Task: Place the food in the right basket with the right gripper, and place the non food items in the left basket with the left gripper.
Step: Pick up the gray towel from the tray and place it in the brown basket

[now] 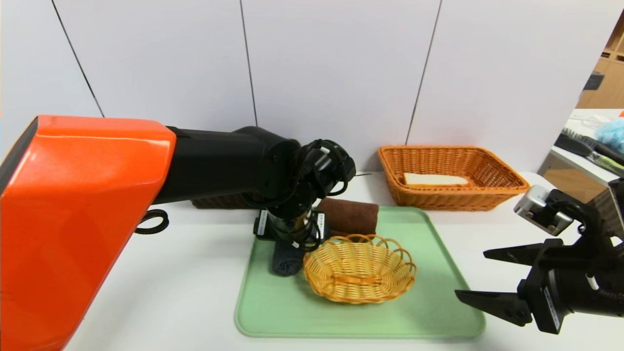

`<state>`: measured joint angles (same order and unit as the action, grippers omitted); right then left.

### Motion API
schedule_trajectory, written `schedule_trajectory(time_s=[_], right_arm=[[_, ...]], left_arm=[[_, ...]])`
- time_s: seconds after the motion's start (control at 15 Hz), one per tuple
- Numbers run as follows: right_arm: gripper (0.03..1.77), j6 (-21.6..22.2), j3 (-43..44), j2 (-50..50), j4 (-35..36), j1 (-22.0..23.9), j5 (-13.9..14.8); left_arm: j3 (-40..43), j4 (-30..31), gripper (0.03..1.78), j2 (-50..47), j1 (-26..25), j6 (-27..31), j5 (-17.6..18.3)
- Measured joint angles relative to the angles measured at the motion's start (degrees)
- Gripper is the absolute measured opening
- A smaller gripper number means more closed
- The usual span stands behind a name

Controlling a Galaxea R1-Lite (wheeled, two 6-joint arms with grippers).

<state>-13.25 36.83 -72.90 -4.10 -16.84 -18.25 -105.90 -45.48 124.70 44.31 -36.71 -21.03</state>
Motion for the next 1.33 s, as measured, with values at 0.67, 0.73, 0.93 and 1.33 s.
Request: schedule_trajectory(time_s=[0.67, 0.73, 0.93, 1.33], right_arm=[[1.70, -0.17, -0.48, 0.83, -0.11, 0.05, 0.01], [1.70, -0.15, -0.52, 0.96, -0.09, 0.05, 0.01], [1.70, -0.02, -0.54, 1.13, -0.06, 0.05, -0.05], [1.70, -0.02, -0.48, 1.57, -0.09, 0.06, 0.01]], left_arm=[[0.17, 0.00, 0.14, 0.68, -0.02, 0.07, -0.57], [0.17, 0.00, 0.14, 0.66, -0.02, 0.16, -0.63], [0.17, -0.13, 0.14, -0.66, -0.20, 0.27, -0.71], [0.77, -1.73, 0.14, -8.24, -0.68, 0.66, -0.79]])
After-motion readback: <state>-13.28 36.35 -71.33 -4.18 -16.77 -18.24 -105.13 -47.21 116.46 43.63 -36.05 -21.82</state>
